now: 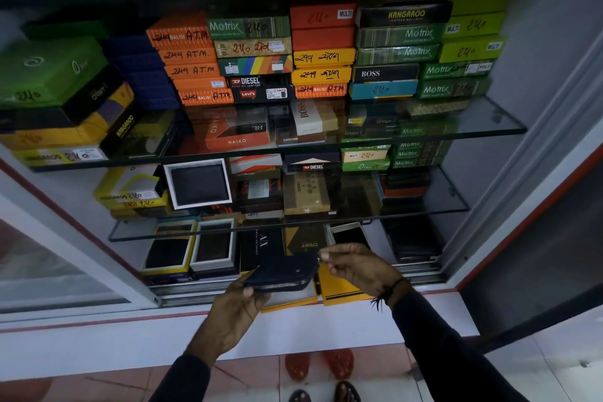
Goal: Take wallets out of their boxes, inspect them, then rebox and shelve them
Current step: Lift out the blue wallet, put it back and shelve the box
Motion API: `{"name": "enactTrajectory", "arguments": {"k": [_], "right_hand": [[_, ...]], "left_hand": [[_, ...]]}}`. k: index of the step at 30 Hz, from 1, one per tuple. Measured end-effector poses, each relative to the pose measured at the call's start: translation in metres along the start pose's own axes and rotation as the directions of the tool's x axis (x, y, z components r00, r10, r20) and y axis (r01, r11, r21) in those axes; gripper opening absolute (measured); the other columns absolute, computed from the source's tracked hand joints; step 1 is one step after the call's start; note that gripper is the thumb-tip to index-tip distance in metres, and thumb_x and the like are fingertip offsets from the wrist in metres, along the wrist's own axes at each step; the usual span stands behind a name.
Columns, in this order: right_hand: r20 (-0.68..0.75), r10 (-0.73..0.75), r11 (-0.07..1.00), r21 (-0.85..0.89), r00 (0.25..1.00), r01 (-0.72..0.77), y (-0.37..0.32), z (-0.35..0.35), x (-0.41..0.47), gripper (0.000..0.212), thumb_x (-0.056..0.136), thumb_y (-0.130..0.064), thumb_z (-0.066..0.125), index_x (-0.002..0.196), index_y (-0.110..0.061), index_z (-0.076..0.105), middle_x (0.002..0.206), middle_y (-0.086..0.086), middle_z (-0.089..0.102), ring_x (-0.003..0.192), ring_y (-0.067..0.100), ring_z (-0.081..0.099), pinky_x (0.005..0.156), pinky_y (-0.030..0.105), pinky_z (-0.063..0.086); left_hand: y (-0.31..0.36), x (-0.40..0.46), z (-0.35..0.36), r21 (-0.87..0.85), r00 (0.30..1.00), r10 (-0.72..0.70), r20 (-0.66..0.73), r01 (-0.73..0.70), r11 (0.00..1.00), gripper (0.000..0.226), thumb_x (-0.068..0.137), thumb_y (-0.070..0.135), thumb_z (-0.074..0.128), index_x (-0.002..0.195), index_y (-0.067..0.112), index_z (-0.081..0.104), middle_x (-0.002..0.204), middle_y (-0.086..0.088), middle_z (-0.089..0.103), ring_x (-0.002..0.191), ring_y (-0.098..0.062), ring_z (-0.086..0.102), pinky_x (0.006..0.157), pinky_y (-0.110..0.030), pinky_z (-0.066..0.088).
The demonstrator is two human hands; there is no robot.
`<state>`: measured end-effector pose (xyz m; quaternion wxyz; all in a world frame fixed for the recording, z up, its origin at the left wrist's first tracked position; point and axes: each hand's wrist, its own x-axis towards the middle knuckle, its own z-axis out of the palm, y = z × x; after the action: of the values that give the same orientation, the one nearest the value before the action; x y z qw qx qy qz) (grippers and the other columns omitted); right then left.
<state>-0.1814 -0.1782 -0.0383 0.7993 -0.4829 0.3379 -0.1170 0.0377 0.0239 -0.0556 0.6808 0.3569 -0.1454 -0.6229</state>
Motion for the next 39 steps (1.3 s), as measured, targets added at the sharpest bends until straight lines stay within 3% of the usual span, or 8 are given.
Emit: {"name": "enactTrajectory", "arguments": {"k": [4, 9, 16, 24, 27, 31, 33, 39], "right_hand": [[0.095, 0.029, 0.999, 0.012, 0.995, -0.030, 0.005, 0.023, 0.002, 0.025, 0.096, 0.003, 0.048, 0.115, 0.012, 0.062, 0.100, 0.010, 0.076, 0.095, 0.021, 0.071, 0.076, 0.025, 0.059], [-0.037, 0.041, 0.973, 0.230, 0.998, -0.031, 0.027, 0.050, 0.013, 0.060, 0.101, 0.003, 0.034, 0.059, -0.013, 0.074, 0.053, 0.001, 0.068, 0.052, 0.011, 0.067, 0.049, 0.021, 0.055], [-0.149, 0.022, 0.987, 0.161, 0.989, 0.002, 0.026, 0.056, 0.020, 0.015, 0.090, -0.012, 0.056, 0.085, -0.003, 0.067, 0.074, 0.008, 0.072, 0.075, 0.025, 0.069, 0.060, 0.026, 0.059], [-0.112, 0.106, 0.992, -0.053, 0.988, -0.112, 0.011, 0.036, -0.003, 0.037, 0.090, -0.049, 0.062, 0.118, -0.026, 0.068, 0.120, -0.001, 0.071, 0.115, 0.023, 0.063, 0.097, 0.043, 0.050], [-0.172, -0.161, 0.930, -0.357, 0.972, 0.091, 0.012, 0.034, -0.009, 0.028, 0.078, -0.009, 0.080, 0.101, -0.022, 0.071, 0.111, 0.000, 0.072, 0.108, 0.022, 0.067, 0.081, 0.030, 0.055], [-0.187, -0.422, 0.731, -0.649, 0.887, 0.211, 0.020, 0.041, -0.007, 0.039, 0.071, 0.017, 0.071, 0.086, -0.019, 0.066, 0.090, -0.007, 0.066, 0.081, -0.001, 0.064, 0.064, 0.008, 0.051], [-0.169, -0.503, 0.588, -0.785, 0.848, 0.192, 0.026, 0.041, -0.008, 0.038, 0.073, 0.012, 0.070, 0.092, -0.020, 0.065, 0.087, -0.016, 0.064, 0.079, -0.004, 0.063, 0.066, 0.003, 0.048], [-0.138, -0.377, 0.600, -0.790, 0.916, 0.128, 0.035, 0.033, -0.004, 0.028, 0.074, -0.005, 0.081, 0.087, -0.027, 0.070, 0.076, -0.021, 0.066, 0.070, -0.011, 0.064, 0.065, 0.006, 0.049]], "left_hand": [[0.001, -0.004, 0.018, 0.084, 0.992, -0.058, 0.113, 0.049, 0.995, 0.039, 0.070, -0.006, 0.077, 0.108, -0.003, 0.075, 0.113, -0.019, 0.075, 0.105, -0.031, 0.071, 0.087, -0.036, 0.060], [-0.001, 0.005, 0.029, 0.179, 0.985, -0.131, 0.110, 0.110, 0.978, 0.067, 0.061, 0.001, 0.086, 0.125, -0.002, 0.066, 0.121, -0.022, 0.070, 0.106, -0.032, 0.069, 0.087, -0.038, 0.060], [-0.002, 0.005, 0.032, 0.226, 0.967, -0.199, -0.161, 0.233, 0.946, 0.041, 0.085, 0.018, 0.063, 0.124, 0.005, 0.068, 0.107, -0.021, 0.074, 0.082, -0.035, 0.072, 0.061, -0.039, 0.062], [0.001, 0.014, 0.032, 0.475, 0.930, 0.160, -0.331, 0.018, 0.880, 0.040, 0.081, -0.011, 0.071, 0.114, 0.012, 0.066, 0.117, -0.013, 0.072, 0.098, -0.026, 0.074, 0.071, -0.031, 0.063], [-0.007, 0.013, 0.031, 0.758, 0.862, 0.437, -0.256, -0.102, 0.644, 0.048, 0.068, -0.022, 0.074, 0.096, 0.016, 0.066, 0.105, -0.006, 0.072, 0.102, -0.020, 0.071, 0.074, -0.029, 0.063], [-0.023, 0.004, 0.025, 0.921, 0.662, 0.654, 0.366, -0.359, -0.151, 0.042, 0.064, -0.017, 0.074, 0.093, 0.013, 0.070, 0.115, -0.006, 0.071, 0.116, -0.020, 0.063, 0.094, -0.035, 0.057], [-0.027, 0.002, 0.023, 0.864, 0.604, 0.618, 0.503, -0.344, -0.368, 0.028, 0.071, -0.004, 0.075, 0.094, 0.009, 0.070, 0.117, -0.010, 0.069, 0.117, -0.026, 0.059, 0.092, -0.032, 0.054], [-0.018, 0.005, 0.017, 0.967, 0.770, 0.621, 0.146, -0.245, 0.077, 0.048, 0.072, -0.009, 0.080, 0.107, 0.023, 0.073, 0.110, 0.007, 0.070, 0.102, -0.008, 0.067, 0.082, -0.018, 0.057]]}}
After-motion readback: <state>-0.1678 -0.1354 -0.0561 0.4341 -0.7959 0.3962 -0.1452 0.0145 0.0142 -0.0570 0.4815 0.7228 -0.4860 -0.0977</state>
